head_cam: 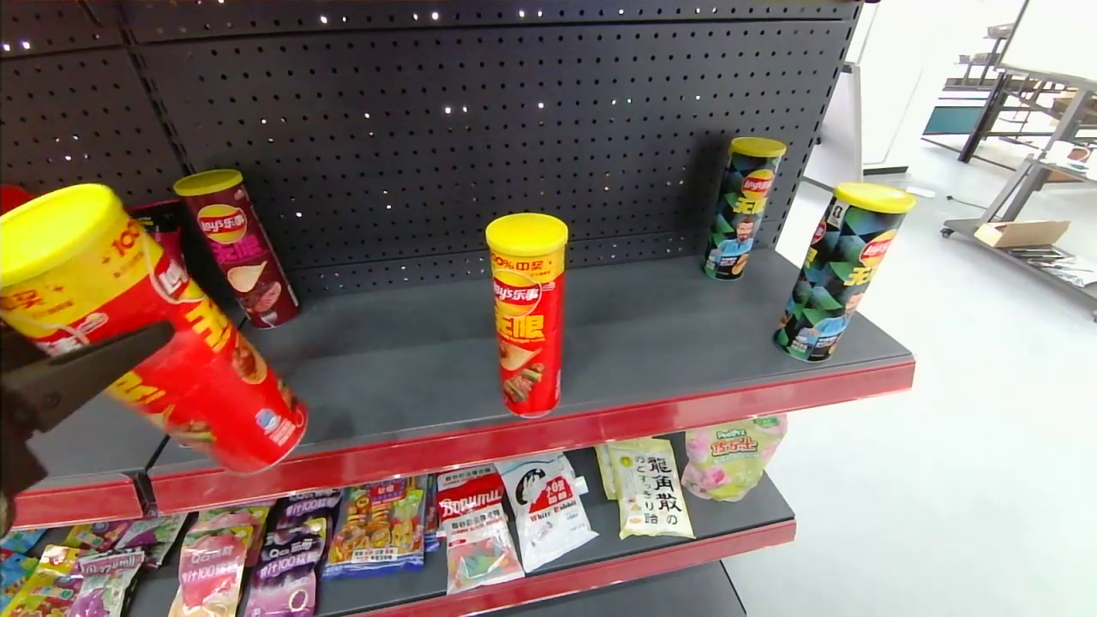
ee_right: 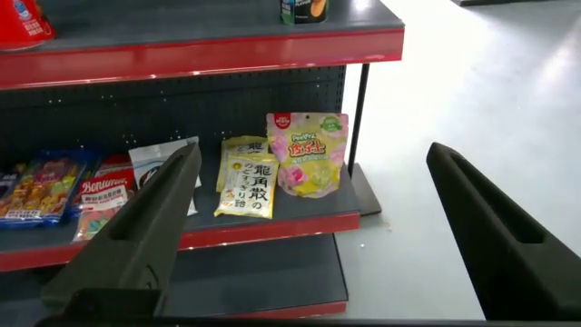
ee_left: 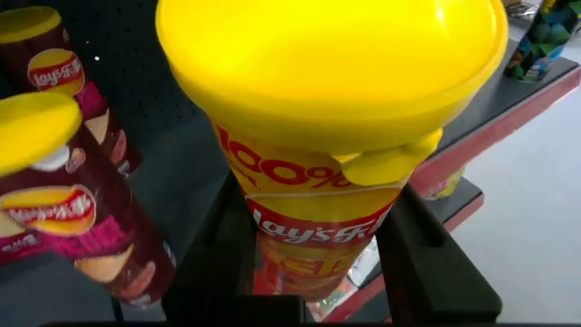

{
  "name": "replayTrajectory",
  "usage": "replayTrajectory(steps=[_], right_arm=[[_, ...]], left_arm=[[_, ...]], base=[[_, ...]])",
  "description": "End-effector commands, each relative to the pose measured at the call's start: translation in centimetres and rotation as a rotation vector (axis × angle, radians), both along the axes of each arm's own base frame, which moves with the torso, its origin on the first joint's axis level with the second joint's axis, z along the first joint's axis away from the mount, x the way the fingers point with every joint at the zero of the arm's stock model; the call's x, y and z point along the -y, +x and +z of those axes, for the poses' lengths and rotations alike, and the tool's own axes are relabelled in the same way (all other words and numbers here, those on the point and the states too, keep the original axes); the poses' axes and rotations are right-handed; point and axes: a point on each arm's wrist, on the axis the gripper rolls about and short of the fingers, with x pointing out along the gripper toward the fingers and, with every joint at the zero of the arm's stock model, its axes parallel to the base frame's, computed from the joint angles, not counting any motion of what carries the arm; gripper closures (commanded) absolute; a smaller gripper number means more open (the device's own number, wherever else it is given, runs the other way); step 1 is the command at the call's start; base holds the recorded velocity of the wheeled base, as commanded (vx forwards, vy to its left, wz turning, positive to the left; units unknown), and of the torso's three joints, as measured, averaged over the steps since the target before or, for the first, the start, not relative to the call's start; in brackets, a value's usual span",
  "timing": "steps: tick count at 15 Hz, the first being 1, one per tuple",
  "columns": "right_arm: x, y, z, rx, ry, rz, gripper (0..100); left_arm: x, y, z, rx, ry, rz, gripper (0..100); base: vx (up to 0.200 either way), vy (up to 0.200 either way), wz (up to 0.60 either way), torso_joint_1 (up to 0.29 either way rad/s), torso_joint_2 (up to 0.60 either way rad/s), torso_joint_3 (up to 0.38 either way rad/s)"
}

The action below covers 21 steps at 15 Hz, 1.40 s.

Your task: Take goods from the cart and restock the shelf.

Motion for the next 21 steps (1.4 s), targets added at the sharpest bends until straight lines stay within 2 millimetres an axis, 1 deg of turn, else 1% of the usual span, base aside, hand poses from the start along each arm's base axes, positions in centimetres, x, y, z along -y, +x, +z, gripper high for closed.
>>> replayTrajectory(steps=[1,3,6,9,11,12,13,16,17,18,19,21], right_arm=[[0.0,0.0,0.0,0.000,0.000,0.001,0],[0.0,0.0,0.0,-0.001,0.000,0.001,0],[0.0,0.0,0.0,-0.001,0.000,0.001,0],[0.0,0.0,0.0,-0.001,0.000,0.001,0],[0.0,0.0,0.0,-0.001,0.000,0.001,0],[0.0,0.0,0.0,-0.001,0.000,0.001,0],[0.0,0.0,0.0,-0.001,0.000,0.001,0],[0.0,0.0,0.0,-0.001,0.000,0.001,0],[0.0,0.0,0.0,-0.001,0.000,0.001,0],[0.0,0.0,0.0,-0.001,0.000,0.001,0],[0.0,0.0,0.0,-0.001,0.000,0.001,0],[0.0,0.0,0.0,-0.001,0.000,0.001,0]], left_arm=[[0.9,6.5,-1.2,-0.080,0.001,-0.052,100],[2.0,7.9,-1.3,-0.096,0.001,-0.101,100],[2.6,9.6,-1.3,-0.114,0.001,-0.128,100],[3.6,13.6,-0.4,-0.101,0.001,-0.156,100],[4.2,15.6,-0.7,-0.110,0.000,-0.184,100],[4.9,16.6,-0.7,-0.110,0.000,-0.203,100],[5.8,18.1,-0.7,-0.090,0.001,-0.225,100],[7.7,20.9,-1.4,-0.073,0.011,-0.268,100],[8.6,22.2,-1.8,-0.073,0.015,-0.285,100],[9.4,23.0,-2.0,-0.071,0.018,-0.299,100],[10.0,23.7,-2.3,-0.069,0.021,-0.310,100],[10.4,24.6,-2.9,-0.066,0.041,-0.315,100]], base=[[0.000,0.000,0.00,0.000,0.00,0.000],[0.000,0.000,0.00,0.000,0.00,0.000],[0.000,0.000,0.00,0.000,0.00,0.000],[0.000,0.000,0.00,0.000,0.00,0.000],[0.000,0.000,0.00,0.000,0.00,0.000],[0.000,0.000,0.00,0.000,0.00,0.000],[0.000,0.000,0.00,0.000,0.00,0.000],[0.000,0.000,0.00,0.000,0.00,0.000],[0.000,0.000,0.00,0.000,0.00,0.000],[0.000,0.000,0.00,0.000,0.00,0.000],[0.000,0.000,0.00,0.000,0.00,0.000],[0.000,0.000,0.00,0.000,0.00,0.000]])
